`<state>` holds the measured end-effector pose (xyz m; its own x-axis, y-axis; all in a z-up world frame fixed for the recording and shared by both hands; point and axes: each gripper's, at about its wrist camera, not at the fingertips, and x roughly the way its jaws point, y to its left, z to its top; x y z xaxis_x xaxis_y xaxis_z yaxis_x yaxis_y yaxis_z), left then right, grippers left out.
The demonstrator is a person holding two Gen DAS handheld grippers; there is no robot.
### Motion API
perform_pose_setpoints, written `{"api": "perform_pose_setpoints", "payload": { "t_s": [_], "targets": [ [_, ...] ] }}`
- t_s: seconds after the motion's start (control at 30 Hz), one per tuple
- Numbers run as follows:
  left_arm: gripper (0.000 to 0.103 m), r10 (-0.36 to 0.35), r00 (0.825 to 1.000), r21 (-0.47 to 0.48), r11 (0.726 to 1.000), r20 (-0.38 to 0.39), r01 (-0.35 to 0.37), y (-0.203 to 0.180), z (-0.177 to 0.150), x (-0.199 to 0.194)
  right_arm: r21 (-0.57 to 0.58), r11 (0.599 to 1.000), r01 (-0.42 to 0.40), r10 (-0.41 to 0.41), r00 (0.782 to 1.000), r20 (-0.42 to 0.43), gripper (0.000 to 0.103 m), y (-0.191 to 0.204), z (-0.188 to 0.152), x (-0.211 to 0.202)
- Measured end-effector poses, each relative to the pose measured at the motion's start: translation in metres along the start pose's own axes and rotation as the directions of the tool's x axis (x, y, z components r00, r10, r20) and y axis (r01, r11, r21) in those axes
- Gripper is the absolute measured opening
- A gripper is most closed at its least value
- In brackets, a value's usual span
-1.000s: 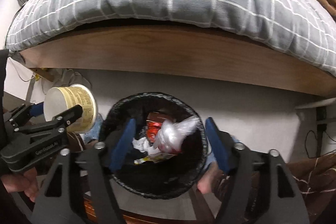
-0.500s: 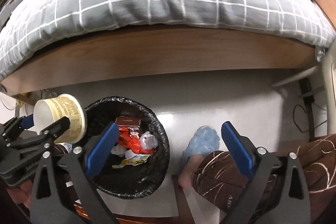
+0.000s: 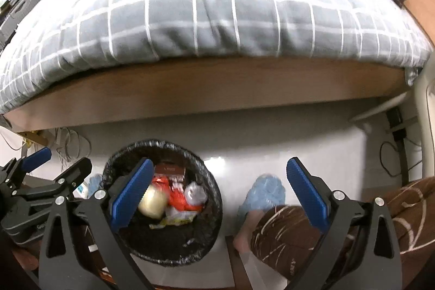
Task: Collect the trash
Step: 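Raise both tools back over the bed toward the remaining trash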
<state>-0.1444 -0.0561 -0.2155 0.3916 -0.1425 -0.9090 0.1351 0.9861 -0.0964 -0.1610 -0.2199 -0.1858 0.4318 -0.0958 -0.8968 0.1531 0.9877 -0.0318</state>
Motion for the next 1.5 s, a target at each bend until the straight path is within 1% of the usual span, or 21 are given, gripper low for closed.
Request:
{"api": "perform_pose_setpoints", "payload": {
  "t_s": [0.07,0.17,0.3,0.4,0.6,0.77,0.93,1.07,1.23,1.5],
  "targets": [
    [0.097,0.011,1.000,0.002,1.000,0.024,-0.011,-0.001,0.004,-0.007,-0.004,1.000,-0.002,0.003,0.999,0.045,0.094,0.001,0.008,-0.009],
    [0.097,0.001,0.998,-0.014,1.000,0.058,0.000,0.000,0.012,-0.022,-0.014,1.000,-0.005,0.006,0.995,0.104,0.094,0.004,0.018,-0.023],
    [0.097,0.006,0.995,-0.022,1.000,0.099,-0.004,0.002,0.021,-0.036,-0.032,0.999,-0.019,0.024,0.987,0.161,0.094,0.008,0.025,-0.037],
    [0.097,0.023,0.993,-0.016,1.000,0.120,-0.021,0.001,0.027,-0.044,-0.036,0.999,-0.026,0.032,0.980,0.198,0.094,0.009,0.032,-0.046],
    [0.097,0.042,0.980,-0.013,0.999,0.194,-0.040,0.006,0.048,-0.062,-0.068,0.998,-0.016,0.035,0.959,0.282,0.094,0.015,0.045,-0.063],
    [0.097,0.043,0.970,-0.013,0.999,0.239,-0.041,0.008,0.067,-0.071,-0.074,0.997,-0.014,0.037,0.942,0.333,0.094,0.014,0.070,-0.069],
    [0.097,0.055,0.962,-0.015,0.998,0.269,-0.053,0.011,0.087,-0.074,-0.085,0.996,-0.003,0.033,0.934,0.355,0.094,0.014,0.087,-0.066],
    [0.097,0.069,0.957,-0.019,0.998,0.282,-0.067,0.015,0.102,-0.073,-0.076,0.997,-0.027,0.052,0.935,0.352,0.094,0.015,0.104,-0.060],
    [0.097,0.094,0.947,-0.037,0.996,0.307,-0.087,0.027,0.131,-0.076,-0.089,0.995,-0.038,0.068,0.931,0.360,0.094,0.024,0.122,-0.057],
    [0.097,0.111,0.946,-0.061,0.993,0.304,-0.097,0.042,0.178,-0.064,-0.138,0.989,-0.045,0.092,0.929,0.357,0.094,0.045,0.160,-0.047]
  ]
}}
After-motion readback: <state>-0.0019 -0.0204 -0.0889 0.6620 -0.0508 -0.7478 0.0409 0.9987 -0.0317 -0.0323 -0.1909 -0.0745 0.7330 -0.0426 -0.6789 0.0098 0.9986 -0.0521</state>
